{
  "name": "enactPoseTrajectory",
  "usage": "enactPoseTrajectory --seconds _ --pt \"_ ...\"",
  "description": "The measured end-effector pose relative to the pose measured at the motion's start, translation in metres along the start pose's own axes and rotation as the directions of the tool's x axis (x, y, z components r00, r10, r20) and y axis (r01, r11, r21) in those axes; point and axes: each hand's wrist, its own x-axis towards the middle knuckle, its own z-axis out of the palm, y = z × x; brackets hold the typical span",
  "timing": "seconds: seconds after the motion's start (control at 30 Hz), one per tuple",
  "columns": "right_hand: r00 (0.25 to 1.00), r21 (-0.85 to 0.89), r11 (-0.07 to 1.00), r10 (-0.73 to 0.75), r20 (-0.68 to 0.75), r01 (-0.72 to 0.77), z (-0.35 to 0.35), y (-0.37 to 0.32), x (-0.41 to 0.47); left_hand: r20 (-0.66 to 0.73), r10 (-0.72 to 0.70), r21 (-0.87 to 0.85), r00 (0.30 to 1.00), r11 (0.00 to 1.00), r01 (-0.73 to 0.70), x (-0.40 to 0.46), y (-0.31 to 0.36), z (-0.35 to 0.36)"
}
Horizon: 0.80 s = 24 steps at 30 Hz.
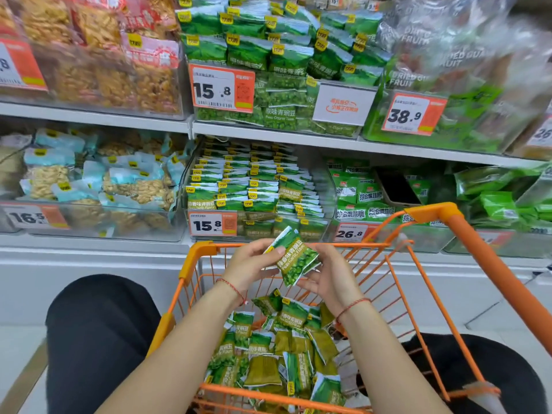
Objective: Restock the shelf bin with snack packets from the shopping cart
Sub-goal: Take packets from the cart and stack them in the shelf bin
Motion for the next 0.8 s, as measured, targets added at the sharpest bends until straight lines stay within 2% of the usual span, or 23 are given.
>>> enactPoseTrajectory --seconds 0.13,0.23,0.27,0.33,0.37,0.4,0.43,0.47,0.5,0.53,0.57,0.6,0.63,0.67,0.8 --pt "0.995 -0.199 0.980 0.031 0.092 -0.012 -0.006 0.000 0.000 0.057 0.031 0.018 0.998 0.999 -0.032 -0.003 0.001 0.000" --pt "0.989 -0.330 0.942 0.092 0.112 -0.050 -0.011 -0.002 -0.003 0.053 0.074 0.140 0.996 0.987 -0.081 -0.002 -0.004 0.003" --pt "0.989 -0.336 0.939 0.112 0.094 -0.074 -0.013 -0.002 -0.002 0.023 0.054 0.140 0.998 0.989 -0.056 -0.001 -0.005 0.005" --pt "0.994 -0.285 0.952 0.113 -0.003 -0.109 -0.018 -0.004 0.001 -0.048 -0.073 0.045 0.996 0.996 0.075 0.001 -0.007 0.008" --pt "0.993 -0.242 0.964 0.095 -0.071 -0.109 -0.021 -0.006 0.002 -0.055 -0.144 0.054 0.988 0.988 0.147 0.002 -0.010 0.009" --pt "0.987 -0.189 0.977 0.072 -0.144 -0.099 -0.025 -0.007 0.004 -0.025 -0.205 0.166 0.978 0.964 0.206 0.003 -0.015 0.011" --pt "0.976 -0.132 0.988 0.055 -0.209 -0.084 -0.028 -0.008 0.006 0.051 -0.258 0.396 0.965 0.892 0.218 0.004 -0.022 0.012" --pt "0.965 -0.073 0.995 0.051 -0.257 -0.071 -0.031 -0.009 0.008 0.161 -0.337 0.669 0.928 0.728 0.149 0.003 -0.030 0.013" --pt "0.958 -0.020 0.998 0.049 -0.282 -0.057 -0.033 -0.010 0.008 0.258 -0.462 0.874 0.849 0.486 -0.001 0.001 -0.038 0.015" --pt "0.955 0.022 0.999 0.052 -0.292 -0.048 -0.034 -0.009 0.009 0.288 -0.599 0.955 0.747 0.241 -0.174 0.000 -0.046 0.017" --pt "0.956 0.056 0.997 0.063 -0.288 -0.048 -0.034 -0.009 0.008 0.251 -0.717 0.950 0.650 0.055 -0.306 -0.001 -0.055 0.020" --pt "0.958 0.076 0.995 0.077 -0.275 -0.058 -0.033 -0.009 0.008 0.195 -0.783 0.921 0.591 -0.060 -0.384 -0.003 -0.062 0.022" --pt "0.962 0.089 0.993 0.092 -0.258 -0.071 -0.033 -0.008 0.008 0.161 -0.816 0.897 0.556 -0.113 -0.426 -0.005 -0.070 0.023" --pt "0.965 0.092 0.992 0.102 -0.242 -0.082 -0.032 -0.007 0.009 0.163 -0.822 0.885 0.546 -0.124 -0.450 -0.008 -0.077 0.025" --pt "0.974 0.095 0.992 0.095 -0.207 -0.077 -0.031 -0.007 0.013 0.242 -0.769 0.873 0.592 -0.093 -0.478 -0.015 -0.092 0.026"
